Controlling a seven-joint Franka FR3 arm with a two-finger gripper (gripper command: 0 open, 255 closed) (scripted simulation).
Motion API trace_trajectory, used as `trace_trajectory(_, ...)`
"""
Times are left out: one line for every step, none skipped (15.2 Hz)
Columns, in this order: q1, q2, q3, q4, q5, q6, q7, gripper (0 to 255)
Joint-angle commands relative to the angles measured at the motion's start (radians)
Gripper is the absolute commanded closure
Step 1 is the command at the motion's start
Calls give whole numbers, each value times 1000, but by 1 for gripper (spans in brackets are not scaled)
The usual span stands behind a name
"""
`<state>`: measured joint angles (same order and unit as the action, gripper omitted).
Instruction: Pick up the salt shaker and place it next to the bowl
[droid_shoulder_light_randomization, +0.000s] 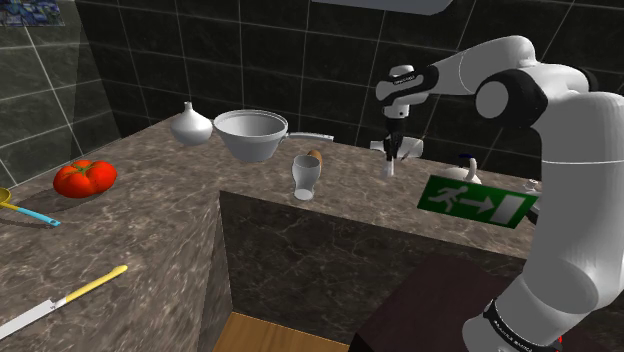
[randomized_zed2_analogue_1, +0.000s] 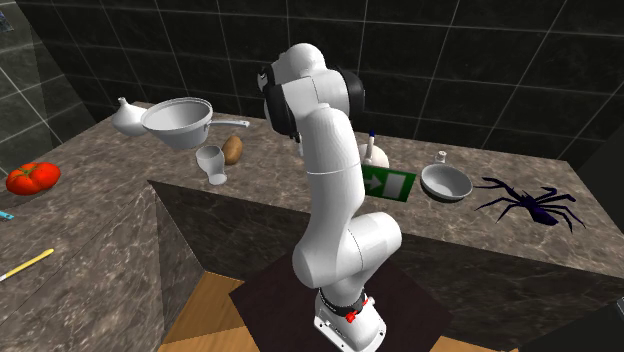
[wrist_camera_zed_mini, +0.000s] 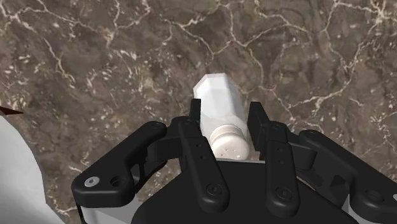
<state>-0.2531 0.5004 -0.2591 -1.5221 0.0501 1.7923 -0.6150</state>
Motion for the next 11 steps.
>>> trace_trajectory(-1, -7, -1, 15, -2, -23, -1, 255)
trace_trajectory(-1, -11, -2, 23, -3, -34, -1, 255)
trace_trajectory(-1, -15, -3, 31, -4, -46, -1, 255)
trace_trajectory(-1, -18, -3, 40, -5, -58, -1, 255)
trace_trajectory(-1, -21, -3, 48, -5, -69, -1, 255)
trace_trajectory(-1, -24, -4, 57, -6, -81, -1, 255)
trace_trajectory(-1, -27, -4, 67, -7, -93, -1, 255)
trace_trajectory(-1, -30, -5, 77, -7, -106, -2, 255)
trace_trajectory(-1, -32, -5, 87, -8, -118, -2, 255)
trace_trajectory(-2, -34, -6, 96, -9, -130, -2, 255)
trace_trajectory(-2, -36, -6, 108, -9, -143, -2, 255)
